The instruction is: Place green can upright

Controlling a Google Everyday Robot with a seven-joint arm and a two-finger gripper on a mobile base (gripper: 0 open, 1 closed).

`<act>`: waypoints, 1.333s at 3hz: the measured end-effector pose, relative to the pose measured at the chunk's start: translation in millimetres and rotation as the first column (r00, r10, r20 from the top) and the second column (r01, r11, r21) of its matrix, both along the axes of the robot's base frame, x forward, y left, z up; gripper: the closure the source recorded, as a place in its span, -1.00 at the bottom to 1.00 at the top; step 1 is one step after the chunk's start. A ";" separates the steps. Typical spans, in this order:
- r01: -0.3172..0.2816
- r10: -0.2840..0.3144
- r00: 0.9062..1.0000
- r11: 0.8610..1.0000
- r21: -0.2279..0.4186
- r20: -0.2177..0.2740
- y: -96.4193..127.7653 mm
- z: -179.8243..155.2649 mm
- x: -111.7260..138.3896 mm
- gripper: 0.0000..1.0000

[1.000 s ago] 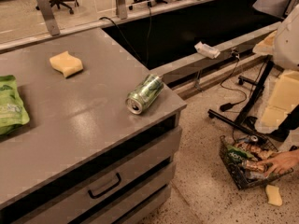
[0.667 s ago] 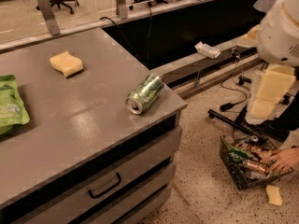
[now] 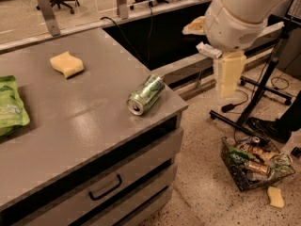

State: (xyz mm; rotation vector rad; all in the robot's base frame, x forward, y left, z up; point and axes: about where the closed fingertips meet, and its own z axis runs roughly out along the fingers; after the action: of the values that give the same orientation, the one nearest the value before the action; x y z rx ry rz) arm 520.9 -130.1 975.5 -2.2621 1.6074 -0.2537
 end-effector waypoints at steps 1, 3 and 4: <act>-0.208 0.208 0.978 0.978 -0.031 0.001 35.6 -15.4 17.3 -1.00; -0.507 0.505 0.861 0.862 -0.028 -0.056 103.9 -59.2 25.0 -1.00; -0.569 0.565 0.820 0.821 -0.031 -0.085 127.8 -82.9 30.4 -1.00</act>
Offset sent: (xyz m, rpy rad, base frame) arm 0.0235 0.1126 -0.0597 -0.0389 0.0414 0.6526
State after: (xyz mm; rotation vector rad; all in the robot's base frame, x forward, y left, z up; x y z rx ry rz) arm 551.3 -2.3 892.6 -2.6940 0.8826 -0.0570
